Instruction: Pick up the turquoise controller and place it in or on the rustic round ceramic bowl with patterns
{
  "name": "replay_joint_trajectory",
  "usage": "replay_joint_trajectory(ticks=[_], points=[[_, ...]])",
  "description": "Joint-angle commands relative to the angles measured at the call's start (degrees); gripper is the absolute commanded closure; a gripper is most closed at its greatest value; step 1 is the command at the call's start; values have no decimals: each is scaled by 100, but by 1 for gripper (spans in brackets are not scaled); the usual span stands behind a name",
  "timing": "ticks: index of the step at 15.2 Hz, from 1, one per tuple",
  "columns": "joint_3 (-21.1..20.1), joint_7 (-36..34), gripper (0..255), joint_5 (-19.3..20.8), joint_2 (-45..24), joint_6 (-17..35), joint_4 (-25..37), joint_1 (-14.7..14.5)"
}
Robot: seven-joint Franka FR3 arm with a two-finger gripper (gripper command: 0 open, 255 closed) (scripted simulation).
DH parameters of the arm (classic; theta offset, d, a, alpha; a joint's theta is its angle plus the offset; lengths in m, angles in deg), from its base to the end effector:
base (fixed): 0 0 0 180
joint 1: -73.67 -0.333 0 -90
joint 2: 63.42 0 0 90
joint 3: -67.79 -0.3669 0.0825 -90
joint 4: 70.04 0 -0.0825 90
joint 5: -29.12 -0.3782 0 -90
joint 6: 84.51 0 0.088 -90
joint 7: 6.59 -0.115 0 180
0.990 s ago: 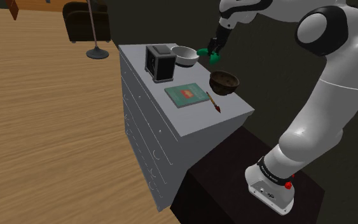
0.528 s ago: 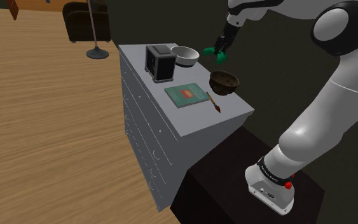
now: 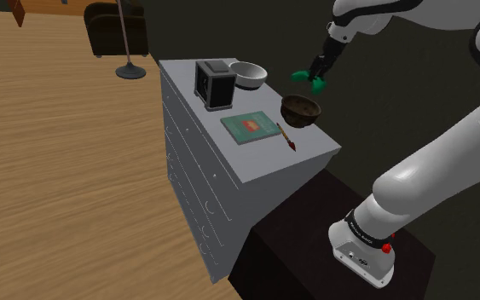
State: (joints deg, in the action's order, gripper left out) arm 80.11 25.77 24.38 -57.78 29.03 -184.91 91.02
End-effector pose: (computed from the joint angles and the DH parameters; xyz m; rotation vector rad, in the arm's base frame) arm 0.4590 -0.2595 0.5506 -3.0900 -0.0261 -0.1743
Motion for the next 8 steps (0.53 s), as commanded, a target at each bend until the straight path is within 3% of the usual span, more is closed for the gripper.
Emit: replay_joint_trajectory(ticks=[1, 8], points=[[14, 34, 255, 17, 100, 86, -185, 16], [24, 107, 255, -36, -24, 615, -595, 14]])
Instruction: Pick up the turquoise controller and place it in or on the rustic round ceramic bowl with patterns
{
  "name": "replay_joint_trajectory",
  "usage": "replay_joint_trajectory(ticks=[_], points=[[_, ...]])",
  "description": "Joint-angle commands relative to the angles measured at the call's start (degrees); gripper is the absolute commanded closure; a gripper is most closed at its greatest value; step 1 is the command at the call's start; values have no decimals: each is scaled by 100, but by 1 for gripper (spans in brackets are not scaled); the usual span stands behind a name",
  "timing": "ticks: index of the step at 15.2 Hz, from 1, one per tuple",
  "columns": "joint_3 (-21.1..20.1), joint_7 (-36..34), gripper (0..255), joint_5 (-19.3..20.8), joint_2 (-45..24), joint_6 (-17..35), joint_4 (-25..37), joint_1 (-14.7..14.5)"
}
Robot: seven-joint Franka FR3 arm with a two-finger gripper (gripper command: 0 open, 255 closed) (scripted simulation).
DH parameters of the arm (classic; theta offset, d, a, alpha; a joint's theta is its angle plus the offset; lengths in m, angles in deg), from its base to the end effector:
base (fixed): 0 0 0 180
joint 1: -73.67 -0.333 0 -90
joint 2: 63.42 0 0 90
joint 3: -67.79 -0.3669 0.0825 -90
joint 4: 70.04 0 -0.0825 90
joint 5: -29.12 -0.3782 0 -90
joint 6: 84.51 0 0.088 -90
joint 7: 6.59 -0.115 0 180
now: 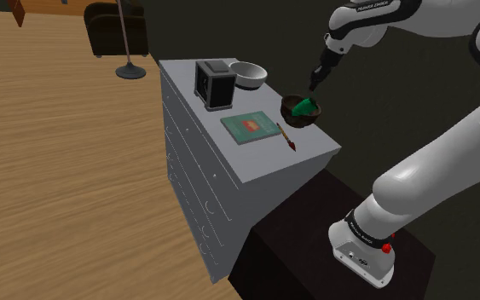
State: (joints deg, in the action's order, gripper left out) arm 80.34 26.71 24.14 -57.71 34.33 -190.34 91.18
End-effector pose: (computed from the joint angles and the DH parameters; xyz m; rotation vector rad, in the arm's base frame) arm 0.4514 -0.2593 0.5148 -3.0896 -0.0272 -0.1745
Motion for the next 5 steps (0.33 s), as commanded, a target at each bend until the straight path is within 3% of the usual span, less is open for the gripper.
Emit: replay_joint_trajectory(ticks=[1, 2, 3, 5], points=[[2, 24, 255, -21, -54, 160, -105, -2], [-5, -1, 255, -8, -15, 83, -67, -6], [-5, -1, 0, -8, -15, 83, -67, -6], [-553, -3670, 0, 1087, 411, 422, -716, 82]])
